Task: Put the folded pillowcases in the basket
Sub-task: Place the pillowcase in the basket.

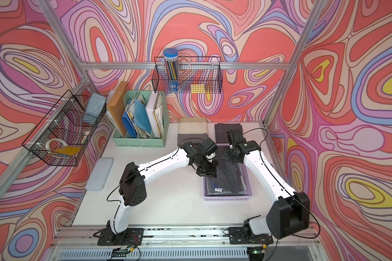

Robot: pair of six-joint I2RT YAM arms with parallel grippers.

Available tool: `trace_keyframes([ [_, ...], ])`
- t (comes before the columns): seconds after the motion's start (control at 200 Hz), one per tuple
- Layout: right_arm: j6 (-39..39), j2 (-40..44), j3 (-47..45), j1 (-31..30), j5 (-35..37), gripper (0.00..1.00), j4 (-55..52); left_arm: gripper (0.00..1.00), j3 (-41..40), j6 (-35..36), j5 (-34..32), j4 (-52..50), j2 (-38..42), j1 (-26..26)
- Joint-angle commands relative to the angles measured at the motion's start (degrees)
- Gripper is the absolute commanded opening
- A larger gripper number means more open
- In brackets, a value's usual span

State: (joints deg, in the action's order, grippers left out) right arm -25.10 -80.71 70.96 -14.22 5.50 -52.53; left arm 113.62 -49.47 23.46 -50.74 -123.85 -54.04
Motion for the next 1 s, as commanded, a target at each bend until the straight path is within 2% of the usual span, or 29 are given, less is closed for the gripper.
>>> trace_keyframes([
  [0.0,1.02,-1.62,-1.84,1.65,-1.15,0.00,3.77,0.00,2.03,0.53,0.75,2.75,-3.07,-0.56],
  [0.07,1.50,-3.06,-2.21,2.19,-1.45,0.00,5.55,0.00,3.93,1.34,-2.19,1.08,-4.77,-1.09],
  [0.265,2.96,-6.07,-0.26,3.49,-2.09,0.00,7.47,0.00,3.68,1.65,-2.71,1.32,-5.23,-2.32],
  [0.446,3.48,-6.90,-0.49,4.27,-2.07,0.00,8.85,0.00,-2.25,1.35,-5.24,3.36,-1.57,-3.17],
  [0.656,3.13,-7.65,-1.99,5.58,-2.86,0.00,11.14,0.00,-5.99,2.58,-8.40,2.92,-0.75,-3.31],
  [0.931,2.83,-12.19,-3.14,6.52,-2.00,0.00,13.10,0.00,-4.82,1.75,-4.99,4.47,-5.17,-3.20],
  [0.951,2.89,-12.67,-2.92,6.57,-1.95,0.00,12.71,0.04,-4.86,1.75,-5.06,4.57,-5.11,-3.18],
  [0.996,3.37,-13.51,-2.28,6.54,-1.45,0.10,12.04,0.10,-5.09,1.36,-5.12,4.78,-4.79,-3.19],
])
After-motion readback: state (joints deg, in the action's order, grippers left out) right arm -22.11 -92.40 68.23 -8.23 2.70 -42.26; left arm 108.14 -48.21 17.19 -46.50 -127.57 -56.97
